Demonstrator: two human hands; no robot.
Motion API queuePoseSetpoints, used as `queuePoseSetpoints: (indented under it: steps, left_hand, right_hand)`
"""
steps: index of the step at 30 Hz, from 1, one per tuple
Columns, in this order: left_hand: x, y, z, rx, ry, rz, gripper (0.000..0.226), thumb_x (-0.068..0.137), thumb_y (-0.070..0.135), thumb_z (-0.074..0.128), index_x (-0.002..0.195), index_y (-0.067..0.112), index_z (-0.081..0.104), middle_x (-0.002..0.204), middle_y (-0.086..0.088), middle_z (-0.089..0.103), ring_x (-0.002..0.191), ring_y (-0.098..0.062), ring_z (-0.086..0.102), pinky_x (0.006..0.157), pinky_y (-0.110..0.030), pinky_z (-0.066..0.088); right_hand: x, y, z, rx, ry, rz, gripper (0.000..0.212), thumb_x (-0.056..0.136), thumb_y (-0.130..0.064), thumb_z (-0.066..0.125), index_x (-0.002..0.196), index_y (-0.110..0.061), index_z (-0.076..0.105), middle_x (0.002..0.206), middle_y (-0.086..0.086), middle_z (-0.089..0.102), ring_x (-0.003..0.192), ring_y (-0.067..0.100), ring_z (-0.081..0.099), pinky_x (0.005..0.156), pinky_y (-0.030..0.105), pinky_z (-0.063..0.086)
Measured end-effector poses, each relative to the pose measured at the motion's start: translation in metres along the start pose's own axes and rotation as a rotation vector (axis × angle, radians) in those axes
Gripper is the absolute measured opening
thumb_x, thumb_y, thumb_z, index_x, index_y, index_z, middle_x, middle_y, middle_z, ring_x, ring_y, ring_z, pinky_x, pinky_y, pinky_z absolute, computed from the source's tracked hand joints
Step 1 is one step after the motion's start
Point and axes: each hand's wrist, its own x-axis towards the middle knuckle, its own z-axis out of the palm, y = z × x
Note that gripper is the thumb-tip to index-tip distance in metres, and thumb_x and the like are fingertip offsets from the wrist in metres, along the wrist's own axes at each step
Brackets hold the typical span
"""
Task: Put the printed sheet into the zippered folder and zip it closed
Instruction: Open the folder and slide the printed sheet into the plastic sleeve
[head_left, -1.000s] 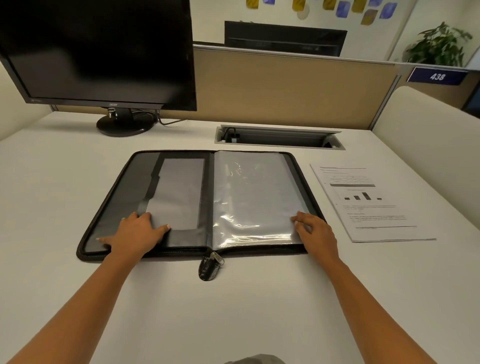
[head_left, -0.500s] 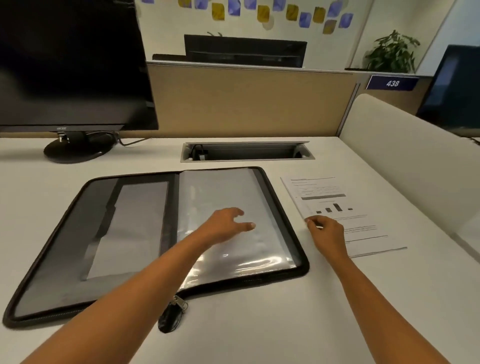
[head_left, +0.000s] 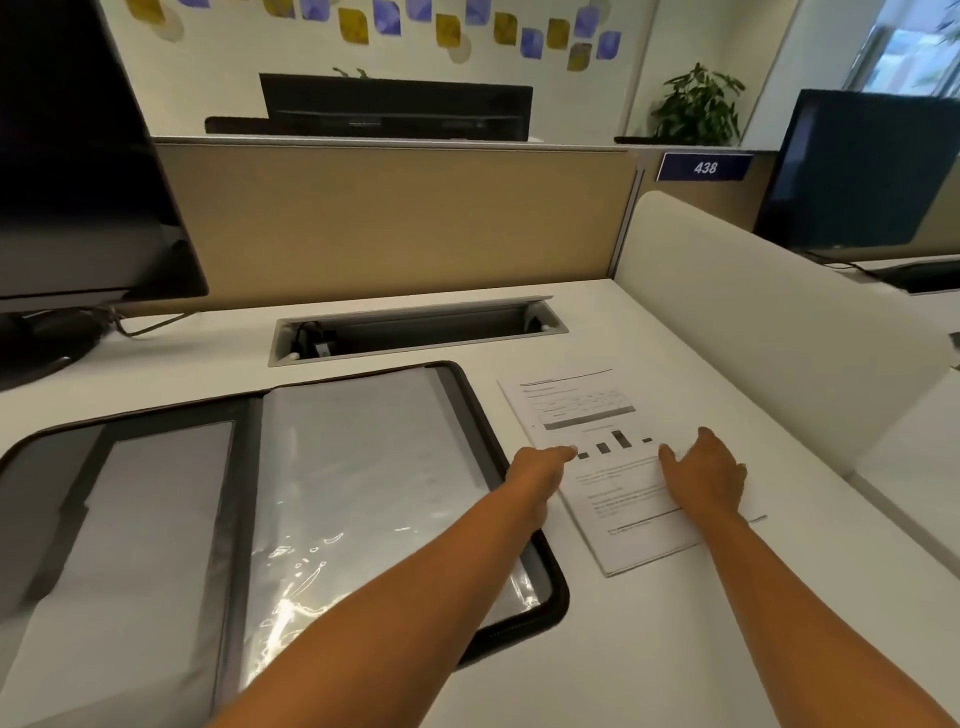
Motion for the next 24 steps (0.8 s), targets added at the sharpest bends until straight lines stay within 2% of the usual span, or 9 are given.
queuePoseSetpoints:
  steps: [5,7,9,11,13,15,18,21,24]
  left_hand:
    - [0.008,0.000,0.012,-0.027,0.032,-0.006,0.050,0.089,0.026,0.057,0.132,0.005,0.043,0.135,-0.009,0.050,0.121,-0.026,0.048,0.091,-0.029,0.039]
    - [0.012,-0.003,0.010,-0.053,0.065,0.013,0.045,0.090,0.023,0.056,0.129,0.004,0.046,0.132,-0.009,0.052,0.112,-0.024,0.051,0.091,-0.029,0.041]
    - [0.015,-0.004,0.005,-0.105,0.088,0.022,0.036,0.091,0.019,0.055,0.123,0.003,0.051,0.122,-0.010,0.059,0.098,-0.021,0.055,0.088,-0.030,0.047]
    - [0.014,-0.003,0.002,-0.156,0.096,0.017,0.029,0.091,0.015,0.054,0.117,0.002,0.053,0.101,-0.007,0.064,0.086,-0.020,0.059,0.078,-0.032,0.053]
    - [0.012,-0.002,0.000,-0.163,0.100,-0.002,0.021,0.091,0.012,0.054,0.111,0.004,0.053,0.082,-0.002,0.059,0.076,-0.017,0.058,0.073,-0.029,0.051]
    - [0.010,-0.001,0.000,-0.121,0.086,-0.004,0.019,0.092,0.009,0.053,0.110,0.005,0.052,0.086,-0.003,0.059,0.080,-0.019,0.059,0.080,-0.031,0.050]
    - [0.010,-0.003,-0.001,-0.001,0.097,0.031,0.026,0.091,0.005,0.050,0.117,0.001,0.052,0.111,-0.009,0.060,0.100,-0.027,0.059,0.087,-0.035,0.052]
    - [0.011,-0.005,-0.008,0.042,0.123,0.106,0.025,0.092,0.000,0.044,0.112,0.003,0.058,0.087,-0.001,0.059,0.079,-0.017,0.058,0.067,-0.026,0.052]
    - [0.001,0.001,-0.021,0.012,0.129,0.177,0.028,0.093,-0.001,0.040,0.082,0.015,0.060,0.075,0.005,0.056,0.067,-0.012,0.054,0.056,-0.020,0.047]
  right_hand:
    - [0.009,0.001,0.001,-0.088,-0.003,0.024,0.055,0.090,-0.032,0.050,0.128,0.006,0.037,0.126,0.029,0.050,0.117,0.043,0.044,0.100,0.049,0.036]
    - [0.010,-0.002,-0.001,-0.084,0.004,0.041,0.053,0.091,-0.030,0.050,0.126,0.008,0.038,0.127,0.028,0.049,0.118,0.042,0.043,0.096,0.048,0.037]
    - [0.011,-0.004,-0.002,-0.076,-0.003,0.079,0.050,0.092,-0.029,0.048,0.126,0.007,0.040,0.129,0.027,0.047,0.120,0.041,0.041,0.097,0.048,0.037]
    - [0.012,-0.005,-0.003,-0.041,-0.028,0.132,0.047,0.093,-0.028,0.046,0.127,0.005,0.041,0.131,0.025,0.046,0.121,0.040,0.041,0.099,0.047,0.035]
    - [0.012,-0.006,-0.003,0.027,-0.064,0.187,0.043,0.094,-0.024,0.044,0.128,0.001,0.043,0.133,0.023,0.047,0.121,0.040,0.044,0.100,0.046,0.036]
    - [0.011,-0.008,-0.003,0.101,-0.086,0.230,0.037,0.095,-0.018,0.042,0.128,-0.002,0.046,0.133,0.021,0.049,0.120,0.039,0.047,0.098,0.044,0.038]
    - [0.006,-0.014,-0.002,0.206,-0.069,0.230,0.034,0.095,-0.013,0.040,0.125,-0.003,0.050,0.130,0.021,0.052,0.118,0.039,0.048,0.097,0.043,0.040]
    - [-0.001,-0.023,-0.003,0.304,-0.037,0.199,0.033,0.095,-0.012,0.040,0.124,-0.002,0.050,0.129,0.021,0.053,0.117,0.039,0.048,0.097,0.043,0.039]
    - [-0.008,-0.035,-0.005,0.407,-0.014,0.183,0.031,0.095,-0.012,0.039,0.122,0.000,0.050,0.126,0.022,0.054,0.115,0.039,0.049,0.096,0.044,0.040]
